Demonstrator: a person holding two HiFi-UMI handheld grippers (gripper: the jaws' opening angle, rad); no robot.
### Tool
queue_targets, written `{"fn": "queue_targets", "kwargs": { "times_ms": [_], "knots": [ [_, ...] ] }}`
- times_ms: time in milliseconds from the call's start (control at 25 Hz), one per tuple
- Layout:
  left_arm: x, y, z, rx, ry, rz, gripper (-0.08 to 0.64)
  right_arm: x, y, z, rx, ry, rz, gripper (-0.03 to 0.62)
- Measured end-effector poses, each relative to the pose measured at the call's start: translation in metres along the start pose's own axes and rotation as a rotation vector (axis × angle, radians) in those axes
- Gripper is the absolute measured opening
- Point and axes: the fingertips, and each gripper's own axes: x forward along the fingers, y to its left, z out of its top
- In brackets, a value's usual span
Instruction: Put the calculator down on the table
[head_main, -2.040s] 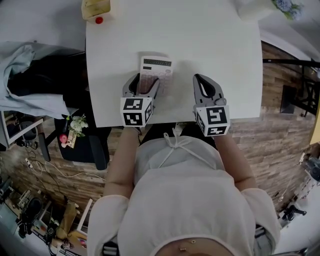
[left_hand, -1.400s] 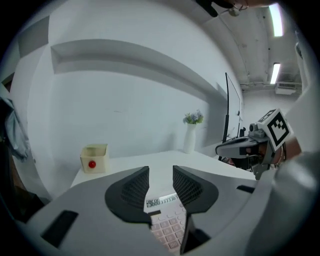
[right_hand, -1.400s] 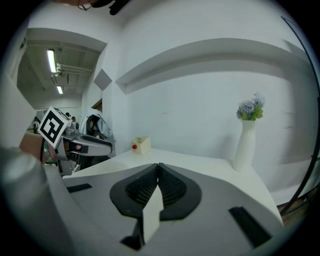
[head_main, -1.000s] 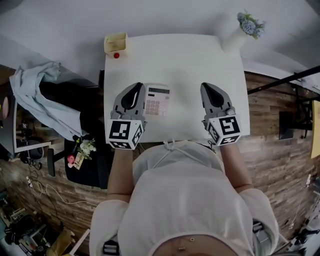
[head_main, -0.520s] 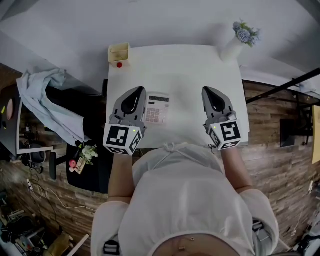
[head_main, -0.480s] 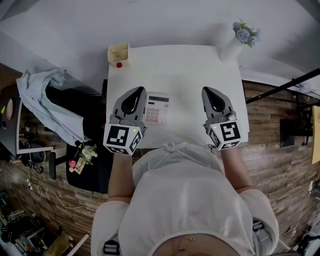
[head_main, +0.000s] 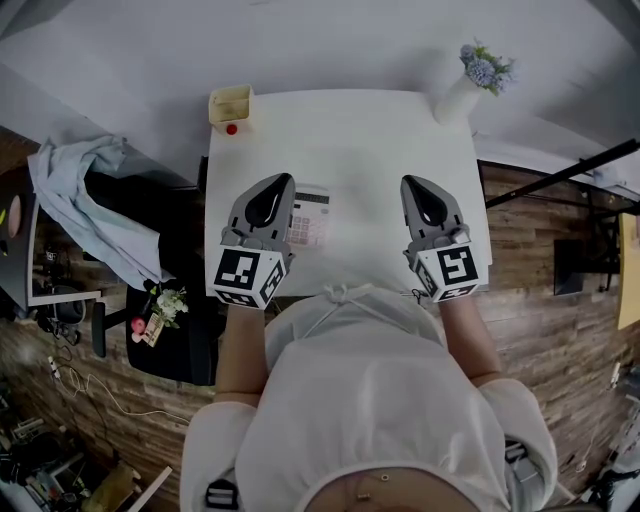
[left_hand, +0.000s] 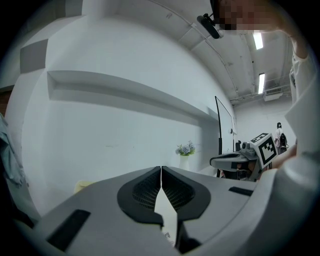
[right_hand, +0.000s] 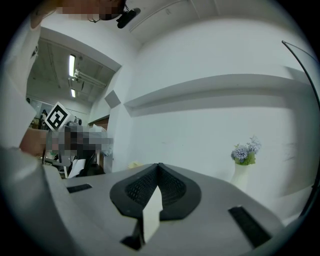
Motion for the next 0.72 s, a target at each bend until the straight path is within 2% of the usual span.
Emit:
{"fn": "queue_targets", "kwargs": {
  "times_ms": [280,720],
  "knots": [
    [-0.003,-0.003,-0.001,-0.024,-0.004,-0.003,0.025,0.000,0.014,0.002,0.011,-0.011,0.047,0.003],
    [-0.015,0.003,-0.004,-0.026,-0.010,-0.004,0.025,0.003,0.040,0.003,-0.028,-0.032,0.088,0.003]
  ]
}}
